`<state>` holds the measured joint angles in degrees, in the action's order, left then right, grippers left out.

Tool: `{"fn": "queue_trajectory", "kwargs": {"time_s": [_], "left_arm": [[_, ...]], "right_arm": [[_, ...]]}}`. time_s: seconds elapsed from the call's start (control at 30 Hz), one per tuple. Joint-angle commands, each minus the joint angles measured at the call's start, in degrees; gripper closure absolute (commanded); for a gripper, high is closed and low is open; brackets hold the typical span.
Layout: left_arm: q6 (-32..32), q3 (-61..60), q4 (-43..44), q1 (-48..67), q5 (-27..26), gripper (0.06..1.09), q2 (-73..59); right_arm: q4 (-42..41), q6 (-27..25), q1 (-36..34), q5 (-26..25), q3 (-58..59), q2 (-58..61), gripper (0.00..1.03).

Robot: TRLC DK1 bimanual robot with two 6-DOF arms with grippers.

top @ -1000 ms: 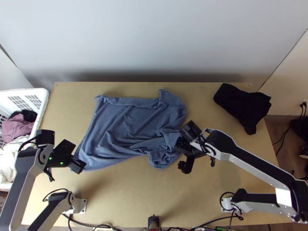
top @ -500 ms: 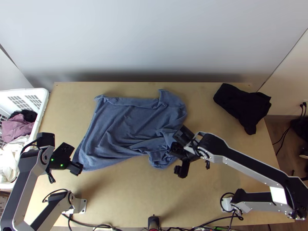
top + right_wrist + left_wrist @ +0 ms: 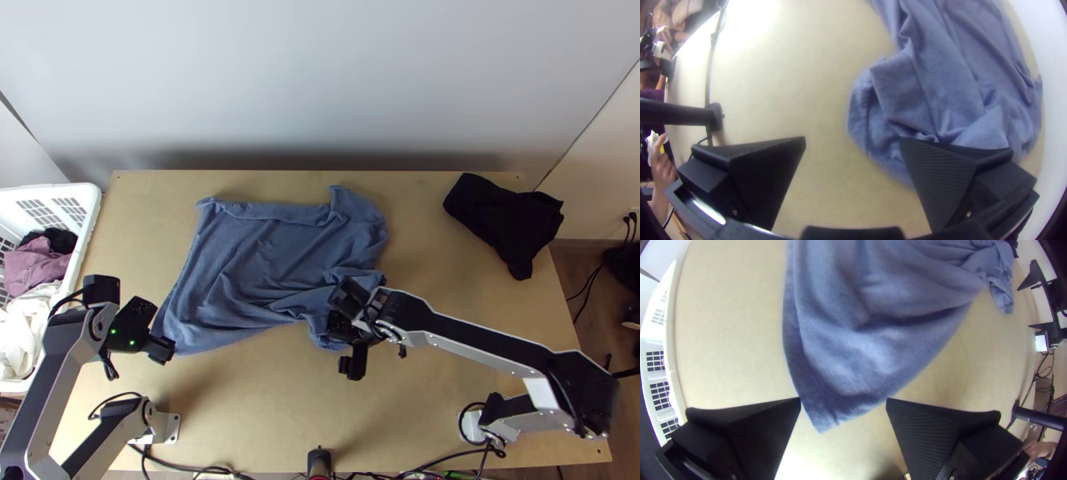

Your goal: Fold the t-shirt

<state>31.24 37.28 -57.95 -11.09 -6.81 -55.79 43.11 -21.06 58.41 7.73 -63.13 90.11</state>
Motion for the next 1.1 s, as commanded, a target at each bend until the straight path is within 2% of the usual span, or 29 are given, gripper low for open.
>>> {"fn": "queue_trajectory", "kwargs": {"time_s": [0.0,0.27,0.43,0.53,0.7,0.87,0.93,0.97,1.07], "left_arm": [[-2.15,0.16,0.56,1.78,-0.05,0.15,-0.2],[-3.21,0.6,1.35,2.92,-0.05,0.15,-1.51],[-3.38,0.78,1.35,3.45,-0.13,0.15,-1.51],[-3.56,0.78,1.35,3.62,-0.13,0.15,-1.34],[-3.56,0.78,1.26,3.62,-0.31,0.15,-1.08],[-3.56,0.87,1.35,3.62,-0.49,0.15,-1.08],[-3.56,0.87,1.35,3.62,-0.57,0.15,-1.16],[-3.56,0.87,1.35,3.62,-0.57,0.15,-1.08],[-3.47,0.87,1.35,3.53,-0.57,0.15,-1.08]], "right_arm": [[-4.18,-0.21,0.3,-0.08,1.26,3.67,0.05],[-7.34,0.14,-0.58,-0.08,3.9,5.08,0.05],[-7.52,-0.03,-2.43,-0.17,2.84,5.26,0.14],[-7.69,-0.12,-3.92,-0.26,2.31,6.22,0.15],[-8.13,-1.0,-4.8,-0.61,2.23,7.45,0.38],[-8.13,-1.44,-4.98,-0.52,2.75,7.63,0.72],[-8.13,-1.44,-4.98,-0.43,3.19,7.28,0.93],[-8.13,-1.44,-4.98,-0.43,3.46,6.84,1.0],[-7.43,-1.44,-5.5,-0.52,3.54,5.08,1.0]]}}
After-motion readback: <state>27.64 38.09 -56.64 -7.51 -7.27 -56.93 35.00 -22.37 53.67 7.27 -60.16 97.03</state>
